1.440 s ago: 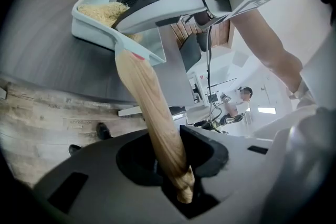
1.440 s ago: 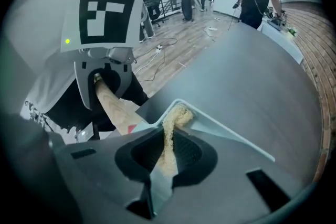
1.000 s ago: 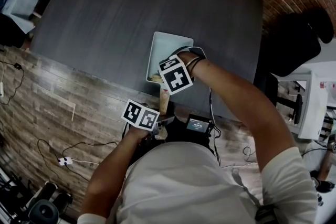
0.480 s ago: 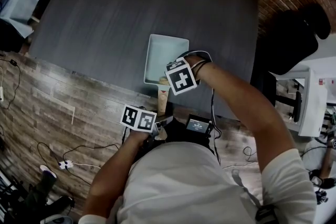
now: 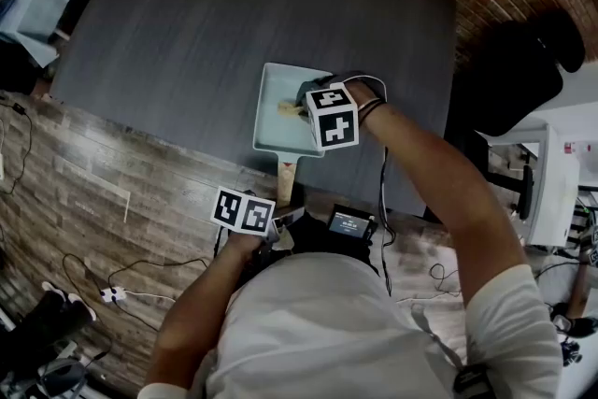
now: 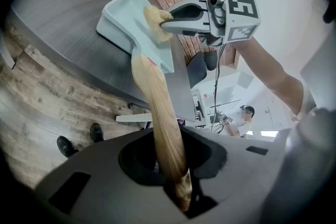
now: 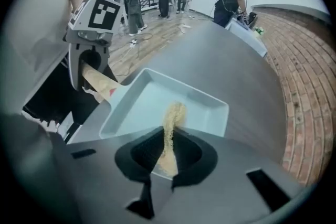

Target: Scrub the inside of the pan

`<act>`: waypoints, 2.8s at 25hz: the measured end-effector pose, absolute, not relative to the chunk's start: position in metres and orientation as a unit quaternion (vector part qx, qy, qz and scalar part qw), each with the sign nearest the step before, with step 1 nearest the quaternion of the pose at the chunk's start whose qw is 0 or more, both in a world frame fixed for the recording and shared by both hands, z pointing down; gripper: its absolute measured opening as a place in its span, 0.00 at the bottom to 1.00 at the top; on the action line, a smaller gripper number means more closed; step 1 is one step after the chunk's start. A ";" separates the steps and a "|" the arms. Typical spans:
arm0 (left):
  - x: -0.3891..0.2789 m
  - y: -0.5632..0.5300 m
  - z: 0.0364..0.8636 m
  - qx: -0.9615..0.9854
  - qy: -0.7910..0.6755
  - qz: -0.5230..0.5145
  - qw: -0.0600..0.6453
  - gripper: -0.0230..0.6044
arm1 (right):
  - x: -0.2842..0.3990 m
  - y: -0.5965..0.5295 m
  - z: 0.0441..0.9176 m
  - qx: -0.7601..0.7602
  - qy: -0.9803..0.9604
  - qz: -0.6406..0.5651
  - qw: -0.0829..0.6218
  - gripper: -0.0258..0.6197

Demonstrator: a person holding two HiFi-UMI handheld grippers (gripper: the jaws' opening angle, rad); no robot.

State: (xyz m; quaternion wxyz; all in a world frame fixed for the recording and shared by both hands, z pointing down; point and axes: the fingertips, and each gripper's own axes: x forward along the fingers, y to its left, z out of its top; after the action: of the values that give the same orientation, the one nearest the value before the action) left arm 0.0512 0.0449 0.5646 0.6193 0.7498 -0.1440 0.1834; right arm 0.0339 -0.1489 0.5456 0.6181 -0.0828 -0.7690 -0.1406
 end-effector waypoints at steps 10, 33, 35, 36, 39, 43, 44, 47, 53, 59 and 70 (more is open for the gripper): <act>0.055 0.044 0.563 0.744 -0.148 0.175 0.627 0.17 | 0.058 -0.205 0.548 -0.032 -0.730 -0.260 0.632 0.11; 0.034 0.027 0.564 0.733 -0.239 0.118 0.626 0.14 | 0.073 -0.169 0.568 -0.081 -0.706 -0.226 0.666 0.12; 0.034 0.027 0.564 0.733 -0.243 0.117 0.625 0.14 | 0.073 -0.160 0.568 -0.080 -0.713 -0.216 0.662 0.12; 0.034 0.026 0.564 0.732 -0.245 0.117 0.625 0.14 | 0.072 -0.155 0.568 -0.080 -0.716 -0.212 0.660 0.12; 0.033 0.025 0.565 0.732 -0.249 0.116 0.624 0.14 | 0.069 -0.140 0.569 -0.080 -0.726 -0.199 0.654 0.12; 0.034 0.026 0.566 0.731 -0.252 0.115 0.624 0.14 | 0.065 -0.122 0.569 -0.082 -0.738 -0.178 0.646 0.12; 0.034 0.025 0.566 0.731 -0.253 0.115 0.623 0.14 | 0.064 -0.118 0.570 -0.081 -0.740 -0.174 0.644 0.12; 0.034 0.026 0.566 0.732 -0.254 0.115 0.622 0.14 | 0.062 -0.107 0.569 -0.079 -0.749 -0.158 0.639 0.12; 0.034 0.025 0.566 0.731 -0.255 0.114 0.623 0.14 | 0.059 -0.091 0.568 -0.073 -0.766 -0.114 0.628 0.12; 0.035 0.026 0.566 0.731 -0.257 0.114 0.622 0.14 | 0.056 -0.079 0.567 -0.058 -0.784 -0.053 0.616 0.12; 0.037 0.027 0.567 0.729 -0.250 0.115 0.626 0.14 | 0.042 -0.074 0.559 -0.037 -0.812 0.038 0.582 0.12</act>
State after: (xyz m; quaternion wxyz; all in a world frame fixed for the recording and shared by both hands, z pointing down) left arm 0.0373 0.0272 0.5666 0.6264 0.7293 -0.2503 0.1146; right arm 0.0425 -0.0741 0.5589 0.5818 -0.0374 -0.8116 0.0381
